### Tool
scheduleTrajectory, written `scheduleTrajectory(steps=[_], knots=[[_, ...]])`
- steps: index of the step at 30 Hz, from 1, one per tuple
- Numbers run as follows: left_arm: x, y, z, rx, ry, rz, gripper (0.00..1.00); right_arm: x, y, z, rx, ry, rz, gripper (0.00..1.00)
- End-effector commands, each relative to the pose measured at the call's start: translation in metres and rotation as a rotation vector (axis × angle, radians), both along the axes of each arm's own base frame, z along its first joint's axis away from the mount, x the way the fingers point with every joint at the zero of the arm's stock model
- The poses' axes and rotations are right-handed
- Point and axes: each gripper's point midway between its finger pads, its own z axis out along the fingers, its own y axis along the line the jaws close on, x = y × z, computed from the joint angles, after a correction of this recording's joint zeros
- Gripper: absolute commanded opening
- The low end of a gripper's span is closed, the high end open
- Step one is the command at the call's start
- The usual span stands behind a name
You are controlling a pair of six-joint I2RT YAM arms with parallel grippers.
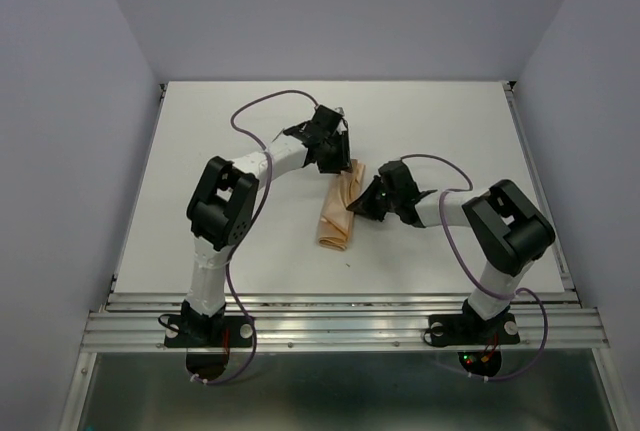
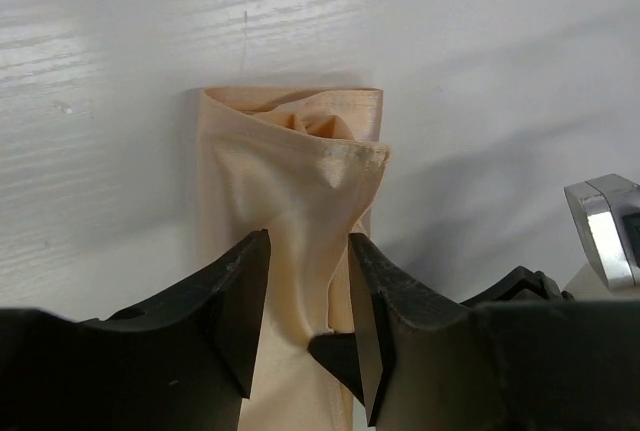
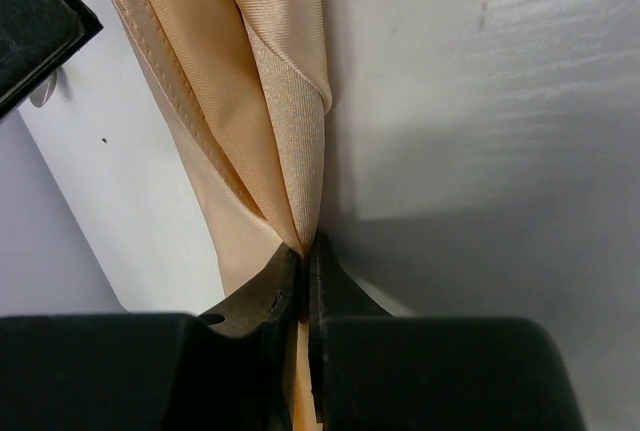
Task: Fold the napkin into a case and place the utensils inside
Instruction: Smooth out the smaller rectangle-folded napkin at the center of the board, then pick up the top corner of the smaller rectangle folded napkin from the center of the board.
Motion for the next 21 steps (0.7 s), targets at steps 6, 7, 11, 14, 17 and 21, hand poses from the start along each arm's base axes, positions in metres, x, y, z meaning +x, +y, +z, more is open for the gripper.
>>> scheduleTrajectory(steps=[6,7,11,14,17,21], knots=[[-0.008,0.001,0.036,0.011,-0.098,-0.057,0.48,-0.022,0.003,0.0,0.031,0.011,-0.023,0.17],[-0.007,0.001,0.037,0.014,-0.102,-0.057,0.48,-0.021,0.003,0.004,0.028,-0.001,-0.022,0.23],[-0.007,0.002,0.042,0.021,-0.115,-0.062,0.5,-0.012,-0.015,0.012,-0.068,-0.058,-0.043,0.5],[-0.007,0.0,0.044,0.033,-0.125,-0.069,0.51,-0.006,-0.025,0.021,-0.09,-0.087,-0.044,0.56],[-0.006,-0.002,0.044,0.058,-0.135,-0.067,0.52,-0.001,-0.033,0.033,-0.124,-0.126,-0.046,0.57],[-0.005,-0.007,0.042,0.088,-0.137,-0.068,0.52,0.01,-0.052,0.044,-0.137,-0.152,-0.08,0.57]])
